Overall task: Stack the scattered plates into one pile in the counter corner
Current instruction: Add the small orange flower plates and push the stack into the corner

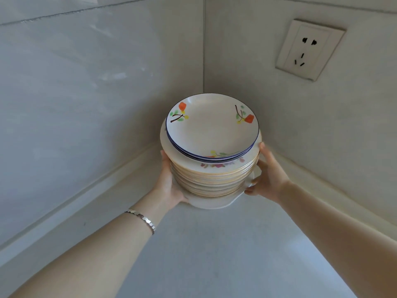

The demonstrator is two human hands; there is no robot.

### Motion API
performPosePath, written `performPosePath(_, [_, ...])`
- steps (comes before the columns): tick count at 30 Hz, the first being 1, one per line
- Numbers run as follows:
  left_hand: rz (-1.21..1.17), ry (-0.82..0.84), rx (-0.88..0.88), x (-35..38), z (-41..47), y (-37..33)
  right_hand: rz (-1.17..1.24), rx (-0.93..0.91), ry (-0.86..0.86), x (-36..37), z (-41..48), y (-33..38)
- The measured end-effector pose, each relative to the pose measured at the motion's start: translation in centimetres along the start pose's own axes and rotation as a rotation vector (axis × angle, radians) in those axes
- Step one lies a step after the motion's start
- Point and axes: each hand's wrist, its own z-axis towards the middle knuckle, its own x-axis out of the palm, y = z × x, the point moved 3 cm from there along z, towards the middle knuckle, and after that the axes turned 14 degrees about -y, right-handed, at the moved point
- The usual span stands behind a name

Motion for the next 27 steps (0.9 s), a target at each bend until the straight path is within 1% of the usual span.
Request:
performPosePath(6, [0.026,-0.002,-0.007,1.9,1.8,-1.9,-0.02,-0.027,-0.039,1.5,2.4,2.9])
performPosePath(10, [0.004,-0.034,0.007,1.5,3.8,-1.9,-0.067,-0.021,-0.039,1.8,3.0,3.5])
performPosePath(13, [-0.052,-0.151,0.071,-0.2,6.6,-0.6,-0.069,-0.021,-0.034,0.9,2.9,2.6])
performPosePath(15, [-0.082,-0.273,0.058,-1.5,8.2,0.7,0.017,-0.016,-0.091,0.1,2.9,1.4])
performPosePath(17, [-0.009,-0.334,-0.001,-2.3,9.3,2.1,0.084,-0.008,-0.203,-0.4,3.0,-0.6])
performPosePath(18, [0.054,-0.328,-0.023,-2.5,9.6,2.6,0.055,-0.008,-0.247,-0.3,3.0,-1.8])
performPosePath(20, [0.153,-0.296,-0.038,-2.4,9.7,3.0,-0.049,-0.031,-0.272,0.3,2.7,-4.0])
performPosePath(23, [0.22,-0.326,0.026,-2.1,10.0,2.8,-0.101,-0.085,-0.301,1.8,2.5,-5.8])
performPosePath(27, [0.241,-0.368,0.082,-1.9,9.9,2.9,-0.045,-0.087,-0.359,2.3,2.8,-6.5])
